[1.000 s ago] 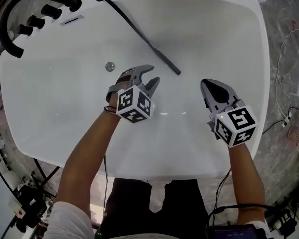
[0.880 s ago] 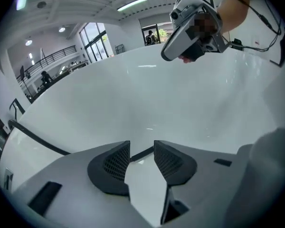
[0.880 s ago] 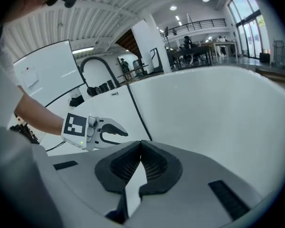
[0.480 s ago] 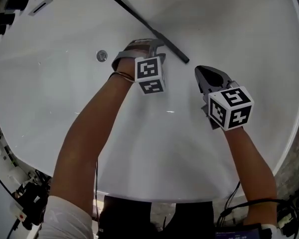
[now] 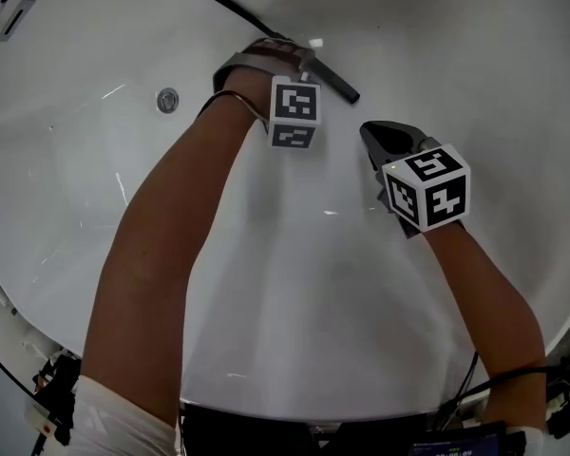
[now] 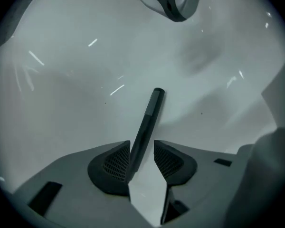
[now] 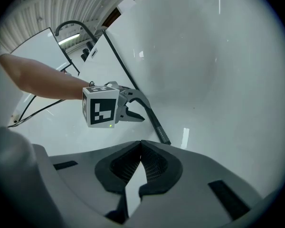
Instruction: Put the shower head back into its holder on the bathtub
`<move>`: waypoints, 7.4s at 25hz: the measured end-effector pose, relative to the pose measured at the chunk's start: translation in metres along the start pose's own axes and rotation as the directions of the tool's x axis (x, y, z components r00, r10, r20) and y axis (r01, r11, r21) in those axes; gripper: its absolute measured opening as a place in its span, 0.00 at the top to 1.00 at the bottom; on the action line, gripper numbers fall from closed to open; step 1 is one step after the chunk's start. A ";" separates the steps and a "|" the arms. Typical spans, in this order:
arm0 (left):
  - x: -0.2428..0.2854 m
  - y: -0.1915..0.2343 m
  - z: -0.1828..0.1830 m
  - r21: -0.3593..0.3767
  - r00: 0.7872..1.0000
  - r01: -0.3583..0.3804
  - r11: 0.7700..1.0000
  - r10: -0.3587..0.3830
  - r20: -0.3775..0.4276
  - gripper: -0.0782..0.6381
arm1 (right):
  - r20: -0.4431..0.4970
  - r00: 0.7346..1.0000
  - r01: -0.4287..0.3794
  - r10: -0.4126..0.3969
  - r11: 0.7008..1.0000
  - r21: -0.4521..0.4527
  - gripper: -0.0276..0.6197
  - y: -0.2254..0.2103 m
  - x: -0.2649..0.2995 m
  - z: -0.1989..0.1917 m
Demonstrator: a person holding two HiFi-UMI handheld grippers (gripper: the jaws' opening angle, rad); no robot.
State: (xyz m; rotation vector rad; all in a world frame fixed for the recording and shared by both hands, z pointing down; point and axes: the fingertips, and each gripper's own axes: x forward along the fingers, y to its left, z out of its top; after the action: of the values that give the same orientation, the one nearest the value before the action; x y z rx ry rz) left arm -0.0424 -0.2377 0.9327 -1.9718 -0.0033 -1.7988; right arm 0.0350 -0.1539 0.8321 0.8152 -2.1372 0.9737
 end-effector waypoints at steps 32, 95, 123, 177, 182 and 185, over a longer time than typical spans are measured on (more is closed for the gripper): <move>-0.020 0.005 0.037 -0.014 0.995 -0.004 1.000 0.005 0.096 0.71 | -0.020 0.999 -0.038 0.040 0.993 0.109 0.94 0.021 -0.023 -0.030; -0.757 0.289 -0.195 -0.971 0.239 -0.107 -0.213 0.943 -0.233 0.71 | 0.381 0.920 -0.125 0.090 0.990 0.068 0.94 0.232 -0.293 0.284; -0.536 0.303 -0.272 -0.966 0.473 -0.100 -0.237 0.843 -0.256 0.71 | 0.450 0.886 -0.107 0.114 0.993 -0.040 0.94 0.222 -0.260 0.337; -0.496 0.244 -0.248 -0.974 0.563 -0.063 -0.218 0.798 -0.215 0.66 | 0.382 0.922 -0.097 0.064 0.993 0.068 0.94 0.219 -0.240 0.248; -0.550 0.226 -0.181 -0.992 0.543 -0.036 -0.121 0.831 -0.121 0.66 | 0.396 0.918 -0.073 0.022 0.991 0.113 0.94 0.204 -0.278 0.244; -0.595 0.220 -0.155 -0.993 0.518 -0.046 -0.111 0.847 -0.119 0.66 | 0.422 0.907 -0.066 0.009 0.990 0.122 0.94 0.201 -0.307 0.251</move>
State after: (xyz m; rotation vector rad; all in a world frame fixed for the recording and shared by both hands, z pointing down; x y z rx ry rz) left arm -0.2045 -0.3046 0.3035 -2.5690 2.0431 -0.2443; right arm -0.0044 -0.1665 0.3894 1.1400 -2.4775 1.0426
